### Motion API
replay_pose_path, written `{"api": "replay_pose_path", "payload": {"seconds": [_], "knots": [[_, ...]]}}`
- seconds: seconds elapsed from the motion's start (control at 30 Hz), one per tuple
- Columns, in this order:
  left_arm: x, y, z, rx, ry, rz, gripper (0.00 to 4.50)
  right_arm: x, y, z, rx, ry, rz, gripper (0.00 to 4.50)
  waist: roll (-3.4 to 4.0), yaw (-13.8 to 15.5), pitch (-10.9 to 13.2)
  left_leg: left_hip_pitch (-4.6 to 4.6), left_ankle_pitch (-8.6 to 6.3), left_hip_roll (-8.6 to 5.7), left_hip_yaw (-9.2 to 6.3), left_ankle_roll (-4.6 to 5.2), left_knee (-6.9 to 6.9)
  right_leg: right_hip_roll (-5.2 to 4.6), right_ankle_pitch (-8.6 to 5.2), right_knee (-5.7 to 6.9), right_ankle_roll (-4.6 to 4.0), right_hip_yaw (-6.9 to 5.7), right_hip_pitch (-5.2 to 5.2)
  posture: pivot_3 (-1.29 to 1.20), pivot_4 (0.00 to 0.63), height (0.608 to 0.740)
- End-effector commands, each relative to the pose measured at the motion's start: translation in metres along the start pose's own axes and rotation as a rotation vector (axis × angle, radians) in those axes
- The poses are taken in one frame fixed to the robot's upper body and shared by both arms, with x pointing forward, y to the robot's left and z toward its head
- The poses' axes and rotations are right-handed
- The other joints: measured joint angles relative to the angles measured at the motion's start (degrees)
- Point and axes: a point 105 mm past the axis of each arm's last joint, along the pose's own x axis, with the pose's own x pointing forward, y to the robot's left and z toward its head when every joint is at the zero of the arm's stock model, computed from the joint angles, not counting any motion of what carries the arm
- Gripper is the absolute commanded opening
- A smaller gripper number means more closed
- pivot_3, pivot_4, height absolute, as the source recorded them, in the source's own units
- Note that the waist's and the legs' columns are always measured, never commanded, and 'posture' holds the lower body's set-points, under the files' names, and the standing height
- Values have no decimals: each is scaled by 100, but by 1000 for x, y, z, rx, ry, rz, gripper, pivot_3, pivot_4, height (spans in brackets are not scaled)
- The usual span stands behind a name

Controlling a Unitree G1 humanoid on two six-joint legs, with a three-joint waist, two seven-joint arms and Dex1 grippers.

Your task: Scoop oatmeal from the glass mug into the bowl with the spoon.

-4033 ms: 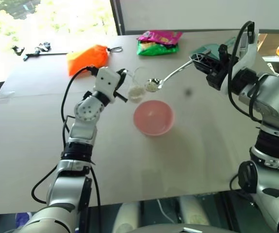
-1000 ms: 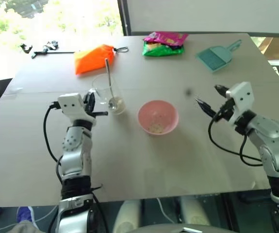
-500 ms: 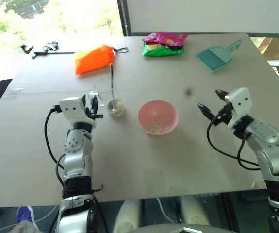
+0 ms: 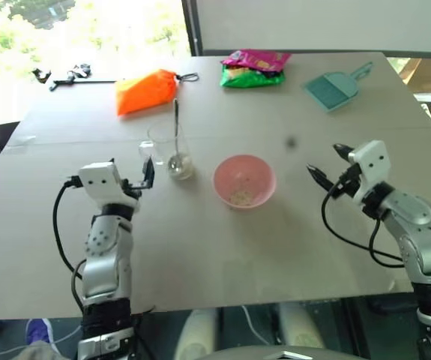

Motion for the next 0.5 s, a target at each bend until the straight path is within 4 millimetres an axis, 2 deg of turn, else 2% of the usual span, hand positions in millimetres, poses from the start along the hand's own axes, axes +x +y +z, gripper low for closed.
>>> {"api": "replay_pose_path", "payload": {"seconds": [0.03,0.23,0.33,0.4,0.5], "knots": [[-19,-14,19,13,-24,-114,4398,-15,-6,15,-23,-43,-6,4022,0,2,0,-2,0,1,0,0,0,0,0,-2,0,0,0,0,150,740],[-53,-34,30,-38,56,-352,4398,-55,3,7,-4,19,107,4022,1,120,0,2,-13,4,0,22,-7,1,0,-8,0,-1,5,0,150,740],[-65,-33,34,-29,99,-420,4398,-71,2,4,-5,47,127,4022,3,136,1,11,-16,5,-1,26,-6,1,0,-13,0,-1,18,0,150,740],[-74,-31,35,-39,138,-467,4398,-82,2,2,2,73,152,4022,2,137,3,43,-17,5,3,27,-10,1,-1,-17,-1,1,53,0,150,740],[-86,-22,37,-31,182,-503,4398,-93,-1,-1,-9,109,159,4022,1,131,6,141,-19,13,17,29,-49,2,-3,-45,-3,8,138,0,150,740]]}}
